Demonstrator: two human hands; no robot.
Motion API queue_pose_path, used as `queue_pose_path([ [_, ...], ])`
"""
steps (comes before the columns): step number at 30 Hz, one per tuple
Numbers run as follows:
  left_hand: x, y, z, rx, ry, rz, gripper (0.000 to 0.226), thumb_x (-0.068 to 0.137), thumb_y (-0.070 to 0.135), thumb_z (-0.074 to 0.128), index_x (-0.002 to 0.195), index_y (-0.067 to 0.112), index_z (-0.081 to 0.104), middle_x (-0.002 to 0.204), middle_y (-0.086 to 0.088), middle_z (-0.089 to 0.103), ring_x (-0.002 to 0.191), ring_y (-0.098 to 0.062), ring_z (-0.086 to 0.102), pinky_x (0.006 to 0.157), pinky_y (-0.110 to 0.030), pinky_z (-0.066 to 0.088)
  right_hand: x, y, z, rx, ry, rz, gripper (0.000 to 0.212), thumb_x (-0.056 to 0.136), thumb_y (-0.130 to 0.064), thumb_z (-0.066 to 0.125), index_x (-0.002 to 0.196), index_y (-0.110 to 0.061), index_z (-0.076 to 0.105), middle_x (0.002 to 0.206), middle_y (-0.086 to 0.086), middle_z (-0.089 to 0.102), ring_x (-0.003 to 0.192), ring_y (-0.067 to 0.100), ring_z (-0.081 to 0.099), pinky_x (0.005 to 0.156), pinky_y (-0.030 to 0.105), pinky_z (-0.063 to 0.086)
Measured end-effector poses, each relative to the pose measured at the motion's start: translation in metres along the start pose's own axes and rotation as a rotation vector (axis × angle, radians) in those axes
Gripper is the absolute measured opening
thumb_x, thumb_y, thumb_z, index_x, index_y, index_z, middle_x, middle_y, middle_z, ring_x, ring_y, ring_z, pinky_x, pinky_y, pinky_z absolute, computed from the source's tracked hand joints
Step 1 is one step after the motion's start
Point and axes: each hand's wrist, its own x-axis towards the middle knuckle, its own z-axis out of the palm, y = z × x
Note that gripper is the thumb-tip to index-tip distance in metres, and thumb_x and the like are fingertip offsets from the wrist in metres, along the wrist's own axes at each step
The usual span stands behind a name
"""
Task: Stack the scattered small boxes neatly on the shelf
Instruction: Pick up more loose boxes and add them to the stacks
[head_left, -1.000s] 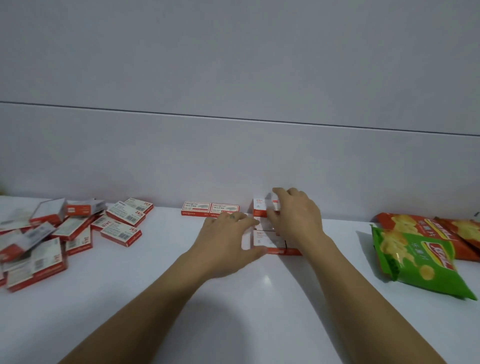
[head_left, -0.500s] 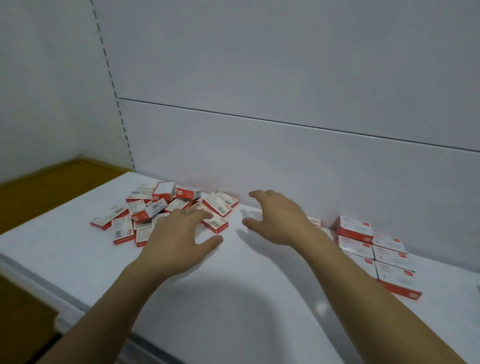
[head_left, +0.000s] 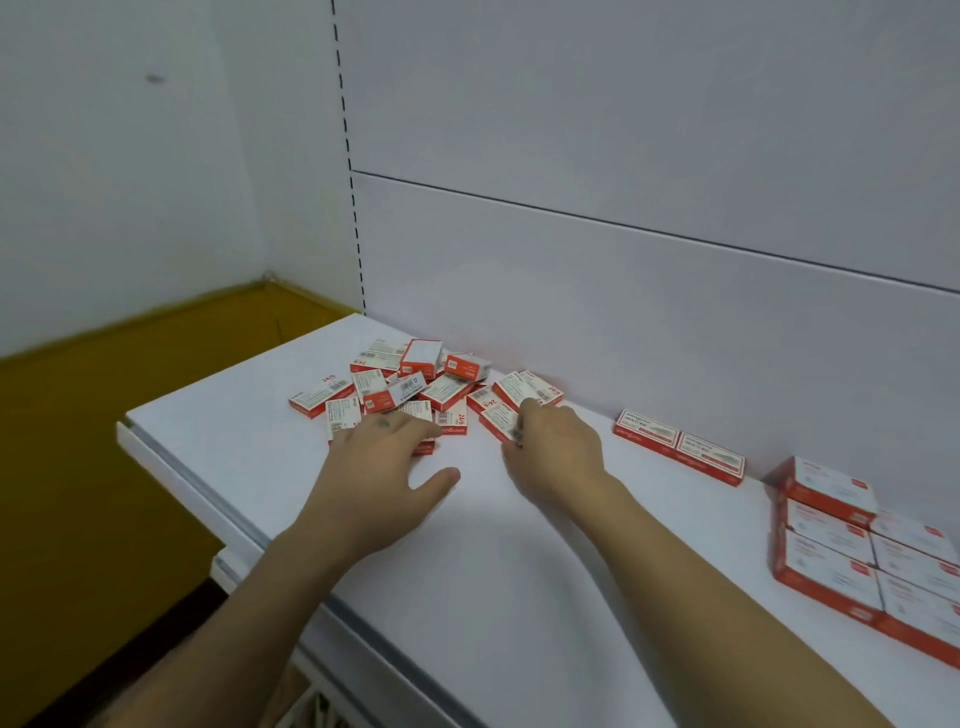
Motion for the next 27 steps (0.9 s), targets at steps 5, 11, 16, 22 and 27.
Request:
queue_pose_path([
  [5,0.001,0.012,0.008,-0.019,-0.030,0.017,0.055,0.084,0.065,0.048,0.133,0.040,0.046,0.144,0.012,0.044,0.133,-0.014,0.035,0.110,-0.044,0.029,-0.003,0.001,-0.003,0.133,0.006,0.070,0.017,0.087,-0.017,0.051,0.104,-0.019,0.052,0.104,0.003,0.064,0.083,0.020,0.050,0.061,0.029,0.036],
  [11,0.014,0.039,0.014,-0.122,0.017,0.068,0.072,0.079,0.063,0.059,0.141,0.044,0.028,0.147,0.010,0.041,0.133,-0.020,0.039,0.104,-0.047,0.037,-0.030,0.030,-0.022,0.268,0.049,0.077,0.037,0.084,-0.017,0.057,0.120,-0.023,0.053,0.114,0.001,0.066,0.100,0.022,0.059,0.077,0.031,0.047],
  [16,0.030,0.081,0.023,-0.178,0.014,0.253,0.076,0.078,0.058,0.064,0.142,0.041,0.026,0.143,0.008,0.046,0.129,-0.019,0.043,0.101,-0.041,0.038,-0.060,0.077,-0.058,0.231,0.136,0.061,0.055,0.089,-0.022,0.060,0.138,-0.025,0.034,0.122,0.000,0.061,0.101,0.023,0.058,0.081,0.037,0.048],
  [22,0.045,0.148,0.035,-0.343,-0.072,0.434,0.077,0.078,0.050,0.068,0.142,0.043,0.025,0.134,0.009,0.051,0.121,-0.014,0.047,0.094,-0.032,0.039,-0.106,0.135,-0.085,0.230,0.243,0.196,0.063,0.089,-0.022,0.062,0.142,-0.028,0.028,0.126,-0.008,0.058,0.104,0.016,0.055,0.085,0.034,0.045],
  [27,0.034,0.187,0.058,-0.458,-0.125,0.541,0.078,0.078,0.049,0.069,0.140,0.049,0.021,0.139,0.014,0.046,0.123,-0.008,0.044,0.100,-0.031,0.039,-0.144,0.160,-0.081,0.293,0.331,0.273,0.059,0.089,-0.015,0.062,0.139,-0.031,0.034,0.125,-0.011,0.057,0.106,0.013,0.051,0.086,0.032,0.044],
])
